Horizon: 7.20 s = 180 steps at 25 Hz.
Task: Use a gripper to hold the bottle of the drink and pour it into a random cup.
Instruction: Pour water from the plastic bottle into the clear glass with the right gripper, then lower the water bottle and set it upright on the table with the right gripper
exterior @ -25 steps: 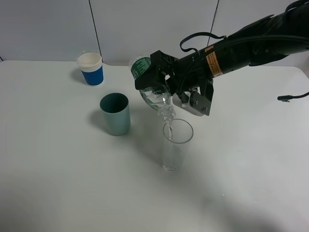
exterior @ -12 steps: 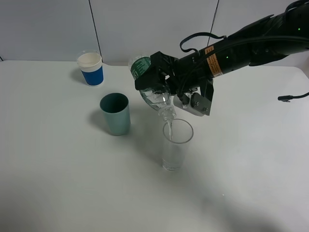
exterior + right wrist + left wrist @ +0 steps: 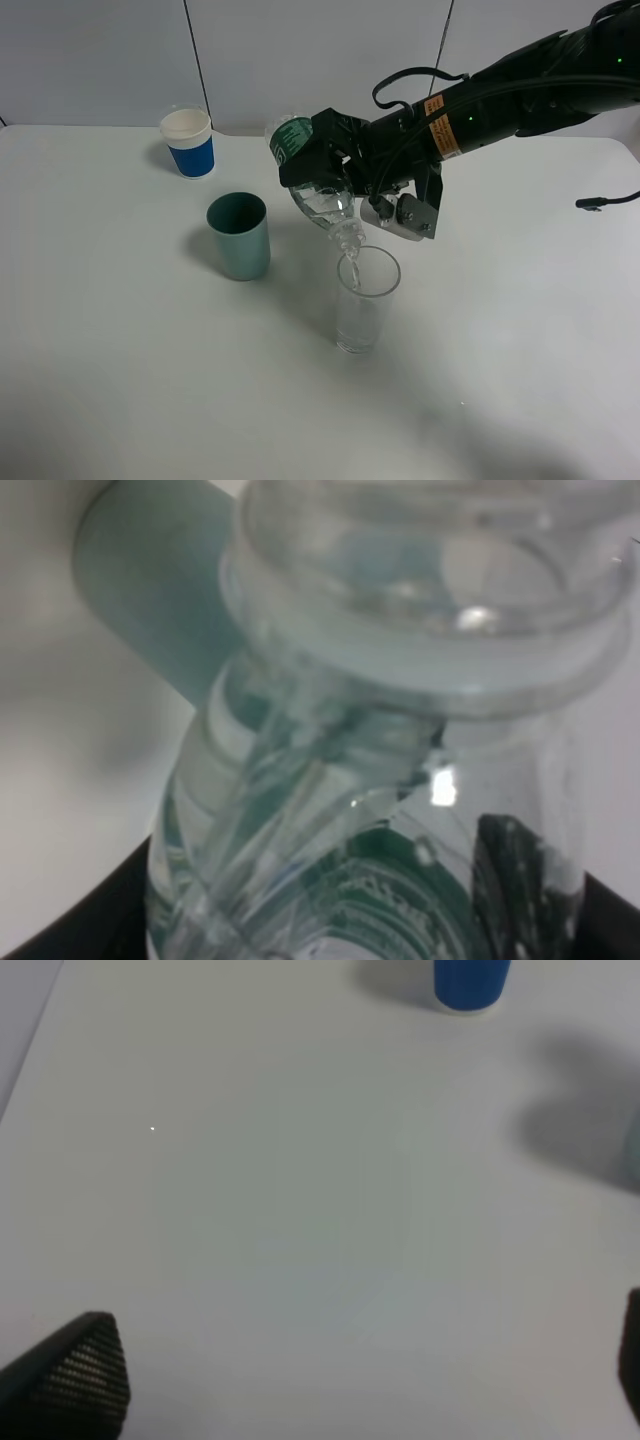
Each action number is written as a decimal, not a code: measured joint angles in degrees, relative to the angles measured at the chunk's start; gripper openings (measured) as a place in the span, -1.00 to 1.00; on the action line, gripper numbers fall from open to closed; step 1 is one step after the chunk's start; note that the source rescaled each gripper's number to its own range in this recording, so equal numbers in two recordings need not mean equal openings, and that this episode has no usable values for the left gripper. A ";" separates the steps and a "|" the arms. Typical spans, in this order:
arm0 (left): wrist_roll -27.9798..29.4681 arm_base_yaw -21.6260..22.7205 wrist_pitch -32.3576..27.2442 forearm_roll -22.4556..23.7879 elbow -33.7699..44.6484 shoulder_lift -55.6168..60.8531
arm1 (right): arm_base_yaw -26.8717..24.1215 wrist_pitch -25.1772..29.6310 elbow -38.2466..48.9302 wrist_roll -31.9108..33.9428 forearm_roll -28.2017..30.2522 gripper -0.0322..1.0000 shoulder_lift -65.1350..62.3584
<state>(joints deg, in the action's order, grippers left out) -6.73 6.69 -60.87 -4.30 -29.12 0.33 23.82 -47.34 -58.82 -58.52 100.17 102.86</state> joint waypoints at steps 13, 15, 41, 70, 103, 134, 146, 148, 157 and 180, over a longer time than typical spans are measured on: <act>0.00 0.00 0.00 0.00 0.00 0.00 | 0.00 -0.04 0.00 -1.82 0.00 -0.88 0.00; 0.00 0.00 0.00 0.00 0.00 0.00 | 0.00 -0.04 0.00 -1.82 0.00 -0.88 0.00; 0.00 0.00 0.00 0.00 0.00 0.00 | 0.37 -1.13 0.00 -3.85 0.00 -0.88 -0.85; 0.00 0.00 0.00 0.00 0.00 0.00 | 1.23 0.10 0.00 -9.74 -0.16 -0.88 -0.85; 0.00 0.00 0.00 0.00 0.00 0.00 | 2.31 -2.00 0.00 -15.07 -0.21 -0.88 -2.12; 0.00 0.00 0.00 0.00 0.00 0.00 | 2.95 -2.12 0.00 4.95 -0.21 -0.88 -2.31; 0.00 0.00 0.00 0.00 0.00 0.00 | -0.39 -1.27 0.00 49.40 -4.48 -0.88 -3.54; 0.00 0.00 0.00 0.00 0.00 0.00 | -1.42 -1.27 0.00 51.88 -8.93 -0.88 -3.54; 0.00 0.00 0.00 0.00 0.00 0.00 | -2.38 2.43 0.00 62.48 -33.02 -0.88 -3.54; 0.00 0.00 0.00 0.00 0.00 0.00 | -9.68 32.96 0.00 117.48 -36.47 -0.88 -2.33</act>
<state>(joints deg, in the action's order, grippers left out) -6.73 6.69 -60.87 -4.30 -29.12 0.33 14.14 -14.38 -58.82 58.96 63.70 100.53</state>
